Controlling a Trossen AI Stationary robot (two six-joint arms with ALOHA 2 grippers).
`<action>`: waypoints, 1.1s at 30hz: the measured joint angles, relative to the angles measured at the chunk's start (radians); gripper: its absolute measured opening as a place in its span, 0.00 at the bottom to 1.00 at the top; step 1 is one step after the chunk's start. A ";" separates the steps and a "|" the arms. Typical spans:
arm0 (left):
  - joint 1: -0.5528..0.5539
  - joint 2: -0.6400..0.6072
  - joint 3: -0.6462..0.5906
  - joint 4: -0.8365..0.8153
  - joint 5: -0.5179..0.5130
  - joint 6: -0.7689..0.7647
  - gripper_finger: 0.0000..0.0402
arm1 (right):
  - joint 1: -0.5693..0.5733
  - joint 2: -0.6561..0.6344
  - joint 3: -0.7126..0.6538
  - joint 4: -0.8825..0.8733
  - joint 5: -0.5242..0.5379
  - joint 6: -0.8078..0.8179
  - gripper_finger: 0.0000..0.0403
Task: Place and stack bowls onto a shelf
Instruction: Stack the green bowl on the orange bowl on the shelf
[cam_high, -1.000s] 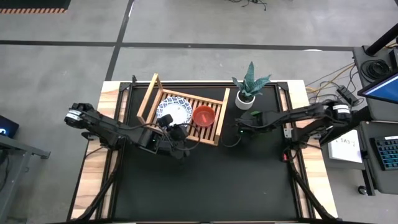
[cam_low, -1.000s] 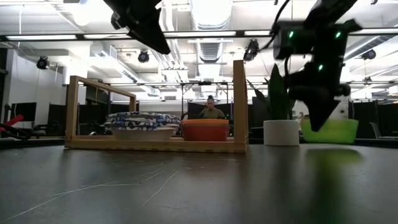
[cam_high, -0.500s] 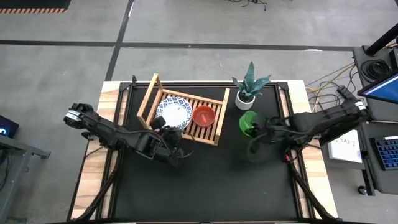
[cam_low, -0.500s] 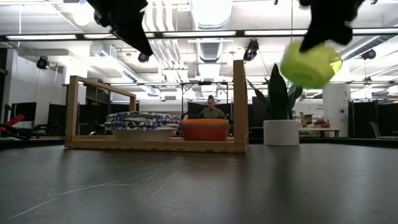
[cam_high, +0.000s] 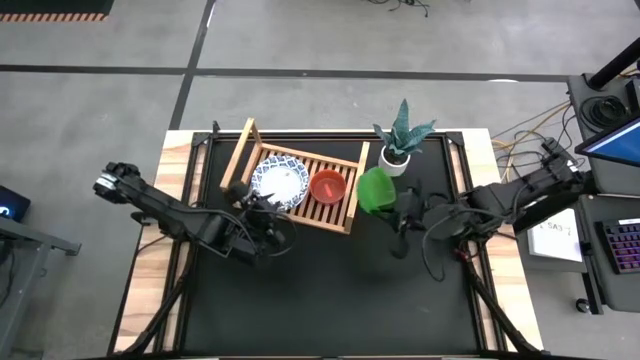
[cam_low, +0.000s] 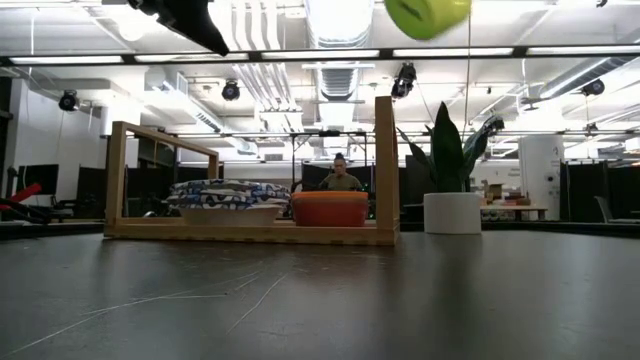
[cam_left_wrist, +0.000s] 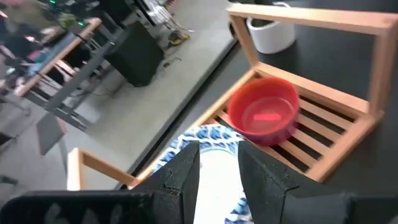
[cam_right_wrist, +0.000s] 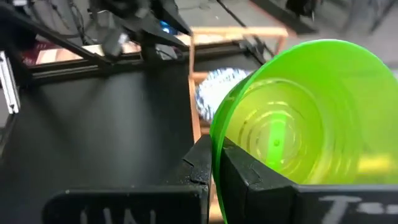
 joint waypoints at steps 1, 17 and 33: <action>0.000 -0.003 0.000 -0.008 -0.011 -0.007 0.23 | -0.004 0.025 0.021 0.016 0.000 -0.041 0.02; -0.009 -0.013 -0.012 -0.091 -0.036 -0.029 0.23 | -0.259 0.450 0.339 0.023 -0.331 -0.338 0.02; -0.077 -0.072 -0.023 -0.269 -0.116 -0.229 0.23 | -0.497 0.751 0.409 -0.090 -0.375 -0.398 0.02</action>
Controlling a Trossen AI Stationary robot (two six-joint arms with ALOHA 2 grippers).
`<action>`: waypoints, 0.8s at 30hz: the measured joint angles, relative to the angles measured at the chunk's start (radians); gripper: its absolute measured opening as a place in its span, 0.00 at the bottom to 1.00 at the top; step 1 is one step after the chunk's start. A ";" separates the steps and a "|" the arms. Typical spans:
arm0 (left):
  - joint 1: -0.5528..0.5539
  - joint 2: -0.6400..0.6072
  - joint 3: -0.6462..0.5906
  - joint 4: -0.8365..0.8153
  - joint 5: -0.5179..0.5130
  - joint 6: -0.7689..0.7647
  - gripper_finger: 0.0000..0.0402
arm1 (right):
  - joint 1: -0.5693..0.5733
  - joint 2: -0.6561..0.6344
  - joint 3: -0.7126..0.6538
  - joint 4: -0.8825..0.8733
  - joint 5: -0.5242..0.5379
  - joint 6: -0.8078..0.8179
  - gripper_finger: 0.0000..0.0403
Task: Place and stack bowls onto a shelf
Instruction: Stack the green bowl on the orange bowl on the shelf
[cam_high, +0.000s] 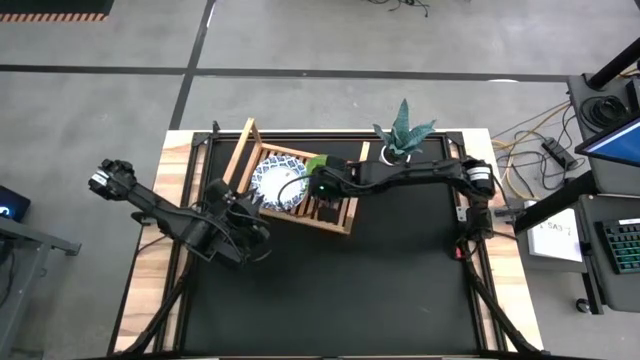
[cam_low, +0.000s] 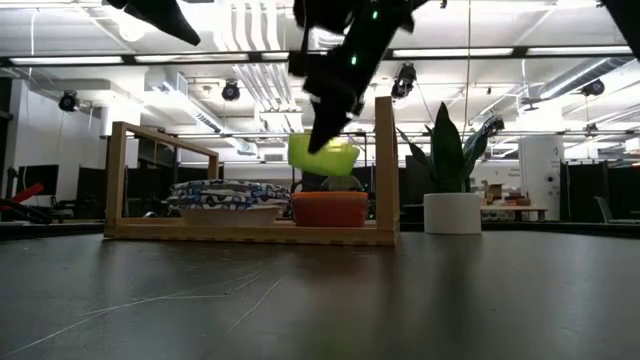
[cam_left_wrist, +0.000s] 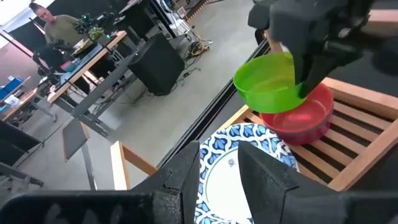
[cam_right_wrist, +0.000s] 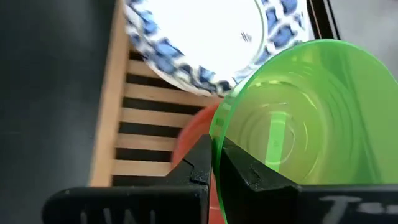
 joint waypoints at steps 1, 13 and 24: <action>0.000 0.000 -0.003 0.000 0.000 0.000 0.23 | -0.007 0.011 0.000 -0.002 0.000 -0.002 0.02; 0.000 0.000 -0.009 0.002 -0.002 0.000 0.23 | -0.020 0.036 0.000 -0.046 0.010 0.050 0.20; 0.000 0.000 -0.009 0.020 -0.002 0.000 0.23 | 0.026 -0.080 -0.004 -0.089 -0.020 0.093 0.39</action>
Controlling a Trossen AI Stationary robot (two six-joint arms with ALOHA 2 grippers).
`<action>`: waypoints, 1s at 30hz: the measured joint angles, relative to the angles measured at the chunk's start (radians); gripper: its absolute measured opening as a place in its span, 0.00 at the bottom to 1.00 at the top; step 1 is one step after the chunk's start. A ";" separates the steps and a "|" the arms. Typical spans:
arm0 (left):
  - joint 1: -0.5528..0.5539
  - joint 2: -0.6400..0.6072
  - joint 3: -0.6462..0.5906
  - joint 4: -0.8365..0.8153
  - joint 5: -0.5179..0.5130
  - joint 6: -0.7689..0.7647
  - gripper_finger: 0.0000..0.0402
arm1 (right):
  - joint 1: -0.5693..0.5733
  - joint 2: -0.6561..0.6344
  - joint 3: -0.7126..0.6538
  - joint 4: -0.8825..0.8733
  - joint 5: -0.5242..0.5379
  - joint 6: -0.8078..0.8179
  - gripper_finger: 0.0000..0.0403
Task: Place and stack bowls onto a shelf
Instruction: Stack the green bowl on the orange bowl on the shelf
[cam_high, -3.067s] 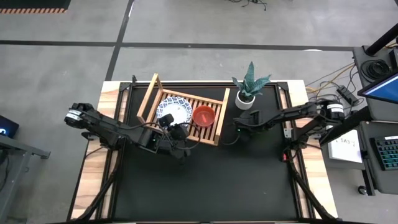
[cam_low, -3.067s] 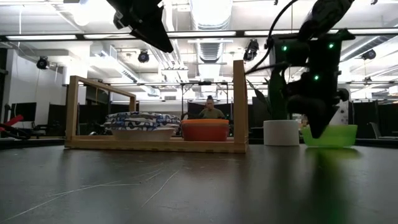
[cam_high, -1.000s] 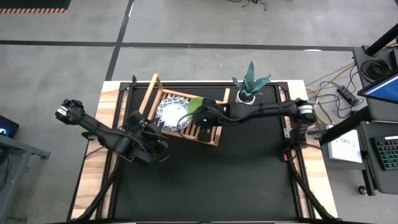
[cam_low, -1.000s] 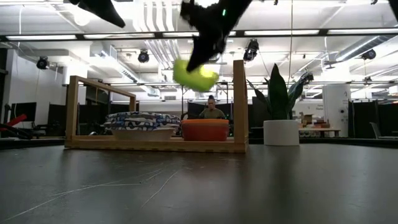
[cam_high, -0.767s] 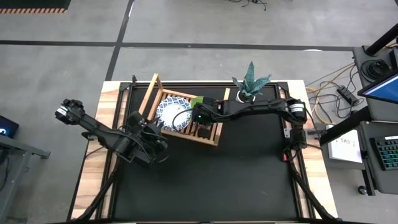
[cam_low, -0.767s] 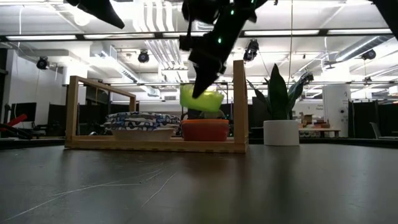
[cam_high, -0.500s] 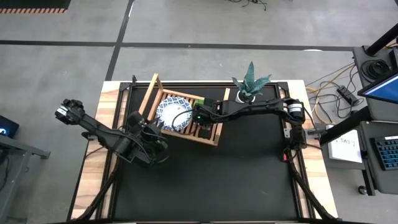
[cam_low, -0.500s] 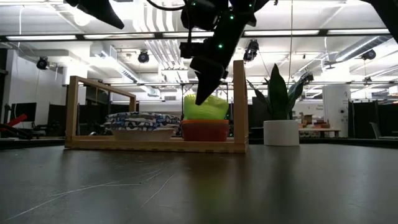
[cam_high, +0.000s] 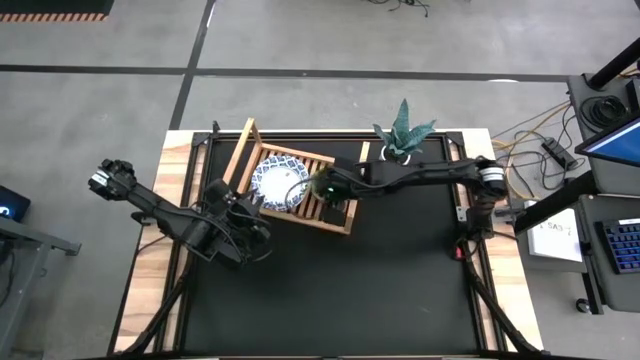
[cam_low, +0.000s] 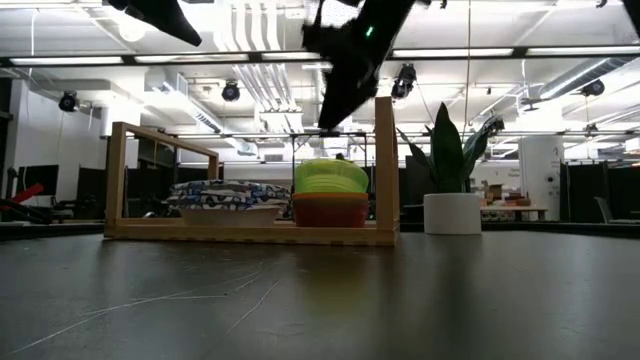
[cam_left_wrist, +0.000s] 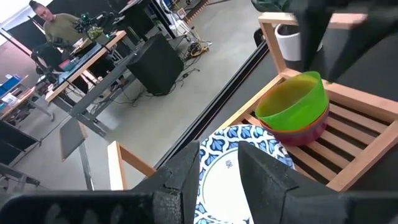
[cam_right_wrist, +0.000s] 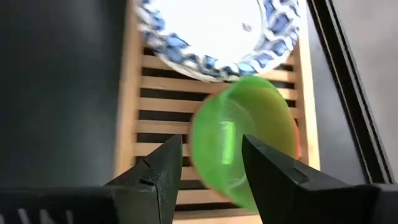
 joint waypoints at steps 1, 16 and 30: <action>0.000 0.000 0.000 0.006 0.000 0.000 0.23 | 0.015 -0.025 -0.011 -0.001 0.001 -0.004 0.39; 0.027 0.000 -0.089 0.793 0.255 0.619 0.19 | 0.350 -0.541 -0.626 0.606 0.152 0.041 0.36; 0.509 0.023 -0.438 1.638 0.796 0.925 0.00 | 0.445 -0.797 -0.978 0.989 0.194 0.044 0.36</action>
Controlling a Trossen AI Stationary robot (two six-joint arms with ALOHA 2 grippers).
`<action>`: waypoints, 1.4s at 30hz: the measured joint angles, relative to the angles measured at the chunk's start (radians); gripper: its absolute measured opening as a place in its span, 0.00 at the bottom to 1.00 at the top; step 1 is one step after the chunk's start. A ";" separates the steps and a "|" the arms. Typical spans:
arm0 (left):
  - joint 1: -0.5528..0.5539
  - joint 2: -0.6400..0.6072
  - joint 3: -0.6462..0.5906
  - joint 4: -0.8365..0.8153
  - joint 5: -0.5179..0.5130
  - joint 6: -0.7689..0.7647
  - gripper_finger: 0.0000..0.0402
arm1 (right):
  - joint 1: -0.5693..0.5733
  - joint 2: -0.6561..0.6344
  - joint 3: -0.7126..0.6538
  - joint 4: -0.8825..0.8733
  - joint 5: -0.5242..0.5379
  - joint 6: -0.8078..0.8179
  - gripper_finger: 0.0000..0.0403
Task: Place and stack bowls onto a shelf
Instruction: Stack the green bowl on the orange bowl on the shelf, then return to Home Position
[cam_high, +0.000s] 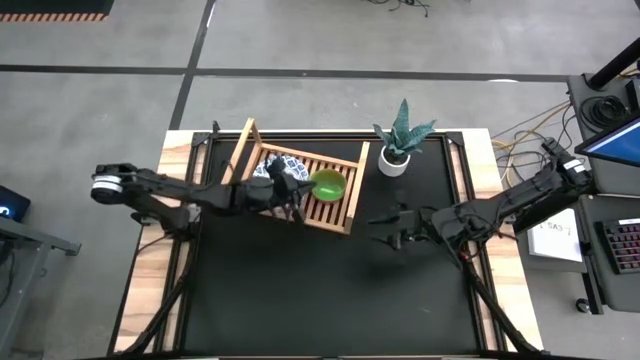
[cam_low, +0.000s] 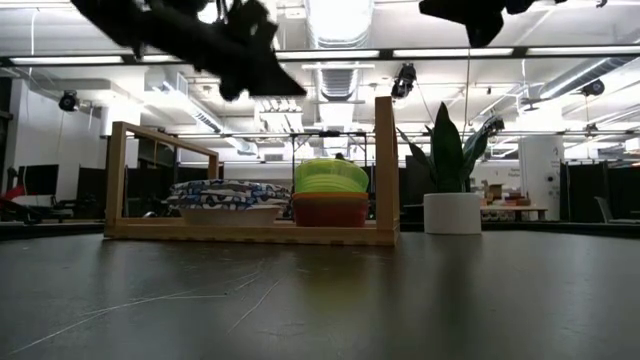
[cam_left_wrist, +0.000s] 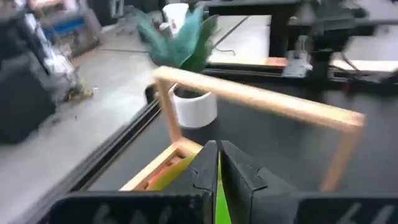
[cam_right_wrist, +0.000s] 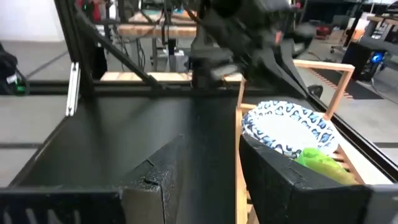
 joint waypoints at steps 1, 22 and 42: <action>0.027 0.010 -0.015 0.023 0.021 -0.021 0.00 | 0.000 -0.003 -0.011 0.014 0.002 0.001 0.36; 0.118 0.282 0.033 0.049 0.078 -0.061 0.00 | -0.005 0.010 -0.050 0.087 0.056 0.022 0.36; -0.101 -0.059 0.086 -0.422 0.169 0.004 0.00 | -0.025 -0.120 -0.224 0.100 0.047 -0.059 0.31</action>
